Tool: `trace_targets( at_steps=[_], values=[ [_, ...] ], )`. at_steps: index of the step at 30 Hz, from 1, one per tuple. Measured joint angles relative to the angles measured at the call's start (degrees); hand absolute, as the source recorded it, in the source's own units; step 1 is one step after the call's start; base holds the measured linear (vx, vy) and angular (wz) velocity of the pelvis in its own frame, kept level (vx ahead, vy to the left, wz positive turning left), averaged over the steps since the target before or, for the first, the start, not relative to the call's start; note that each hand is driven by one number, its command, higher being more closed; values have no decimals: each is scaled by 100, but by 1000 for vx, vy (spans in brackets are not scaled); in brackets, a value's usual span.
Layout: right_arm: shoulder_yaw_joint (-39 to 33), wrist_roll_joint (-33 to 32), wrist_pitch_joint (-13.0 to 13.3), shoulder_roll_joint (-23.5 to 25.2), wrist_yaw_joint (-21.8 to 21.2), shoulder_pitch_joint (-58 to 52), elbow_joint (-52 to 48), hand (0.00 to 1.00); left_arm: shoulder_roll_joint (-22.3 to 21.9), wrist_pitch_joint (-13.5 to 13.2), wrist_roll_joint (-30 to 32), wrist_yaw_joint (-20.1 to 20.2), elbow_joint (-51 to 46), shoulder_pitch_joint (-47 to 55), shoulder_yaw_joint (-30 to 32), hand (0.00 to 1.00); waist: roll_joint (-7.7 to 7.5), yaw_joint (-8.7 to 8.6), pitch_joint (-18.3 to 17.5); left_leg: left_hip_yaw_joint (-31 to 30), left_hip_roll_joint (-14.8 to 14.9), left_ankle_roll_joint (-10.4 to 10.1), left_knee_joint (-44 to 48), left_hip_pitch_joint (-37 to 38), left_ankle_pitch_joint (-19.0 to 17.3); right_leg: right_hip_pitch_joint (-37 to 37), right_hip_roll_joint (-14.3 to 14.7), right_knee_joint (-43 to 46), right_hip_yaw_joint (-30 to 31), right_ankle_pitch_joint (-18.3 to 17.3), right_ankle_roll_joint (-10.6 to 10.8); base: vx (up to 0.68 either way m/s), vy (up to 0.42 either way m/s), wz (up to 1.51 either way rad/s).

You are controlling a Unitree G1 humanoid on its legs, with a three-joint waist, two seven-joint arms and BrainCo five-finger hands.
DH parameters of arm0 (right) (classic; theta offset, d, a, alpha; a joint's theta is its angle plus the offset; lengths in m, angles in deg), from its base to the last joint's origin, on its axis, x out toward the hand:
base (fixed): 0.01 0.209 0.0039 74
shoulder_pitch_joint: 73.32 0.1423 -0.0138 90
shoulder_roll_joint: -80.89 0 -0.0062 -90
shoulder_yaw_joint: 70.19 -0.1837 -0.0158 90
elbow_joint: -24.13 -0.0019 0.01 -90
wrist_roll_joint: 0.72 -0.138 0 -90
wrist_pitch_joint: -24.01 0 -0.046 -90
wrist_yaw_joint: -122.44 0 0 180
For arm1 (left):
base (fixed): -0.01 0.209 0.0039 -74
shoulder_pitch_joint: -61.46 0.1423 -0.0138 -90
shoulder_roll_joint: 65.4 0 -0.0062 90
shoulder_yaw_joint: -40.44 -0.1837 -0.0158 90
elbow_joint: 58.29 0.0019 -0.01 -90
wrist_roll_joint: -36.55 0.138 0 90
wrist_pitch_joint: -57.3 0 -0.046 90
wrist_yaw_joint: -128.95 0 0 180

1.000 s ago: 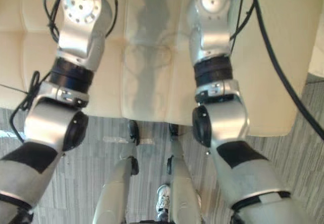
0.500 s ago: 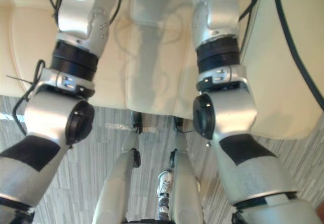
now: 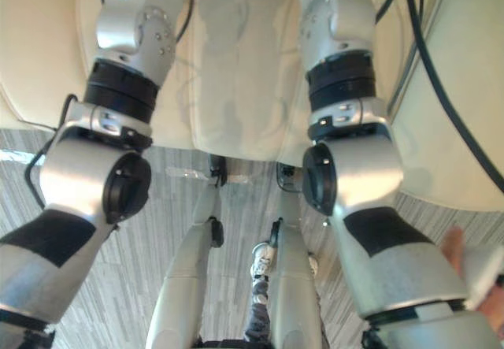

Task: Pick up cushions and gather them together orderly.

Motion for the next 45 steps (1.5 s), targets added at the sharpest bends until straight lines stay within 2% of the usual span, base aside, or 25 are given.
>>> trace_targets(
  at_steps=[4,8,13,17,22,28,31,35,36,40,41,45],
  values=[
    [179,-107,-70,-103,-127,-260,-1,0,51,-2,-50,159,14,169,-1,0,-1,-1,0,31,19,3,28,-1,-29,-5,17,0,20,16,16,-8,14,-5],
    [401,-88,-105,-183,-176,-374,-143,0,207,-15,-142,221,-1,336,1,0,-5,26,-1,154,79,6,43,-35,-47,-95,70,1,82,147,161,-16,4,-15],
    [369,92,-143,-269,-96,-626,-359,0,242,1,198,210,-64,477,-2,0,-20,11,8,191,136,61,555,-289,-288,-140,95,2,176,196,192,-40,-4,-7],
    [269,137,-145,-287,-50,-859,-744,0,240,0,171,210,-239,736,46,0,-21,-28,8,260,178,89,889,-409,-451,-141,109,17,222,220,204,-60,-21,-7],
    [59,136,-145,-328,-48,-945,-744,0,198,12,184,262,-291,917,151,0,-23,-45,7,288,260,129,1400,-617,-698,-147,151,71,260,220,205,-72,-17,-8],
    [-162,144,-145,-340,-56,-1137,-974,0,108,119,535,235,-406,1102,274,0,-38,-47,0,274,351,140,1694,-729,-805,-149,210,122,254,219,205,-72,-12,-5],
    [-333,147,-141,-339,-54,-1316,-1426,0,-116,154,593,203,-567,1182,673,0,-57,-47,8,251,395,148,1779,-772,-839,-145,234,124,241,181,247,-65,-11,-2],
    [-549,177,-138,-292,-50,-1544,-1648,0,-443,204,580,9,-671,1354,1168,0,-96,-124,12,168,447,146,1840,-707,-839,-18,291,138,145,179,249,-57,-14,2],
    [-616,197,-138,-263,-38,-1647,-1651,0,-581,204,563,-78,-683,1399,1300,0,-156,-126,46,168,457,146,1838,-616,-839,80,302,133,145,177,248,-56,-17,1],
    [-795,344,-135,-86,16,-2063,-2053,0,-865,193,321,-356,-747,1632,1516,0,-228,-144,43,153,463,123,1838,-440,-856,279,302,126,111,60,257,-50,-13,3],
    [-808,351,-116,-23,44,-2142,-2100,0,-898,191,284,-488,-746,1717,1621,0,-292,-159,47,157,467,120,1834,-372,-858,330,304,125,109,37,269,-50,-12,1],
    [-938,357,-63,90,122,-2309,-2320,0,-944,162,215,-805,-748,1847,1671,0,-383,-184,48,139,475,116,1835,-346,-858,371,306,137,48,16,269,-44,-11,4]
  ],
)
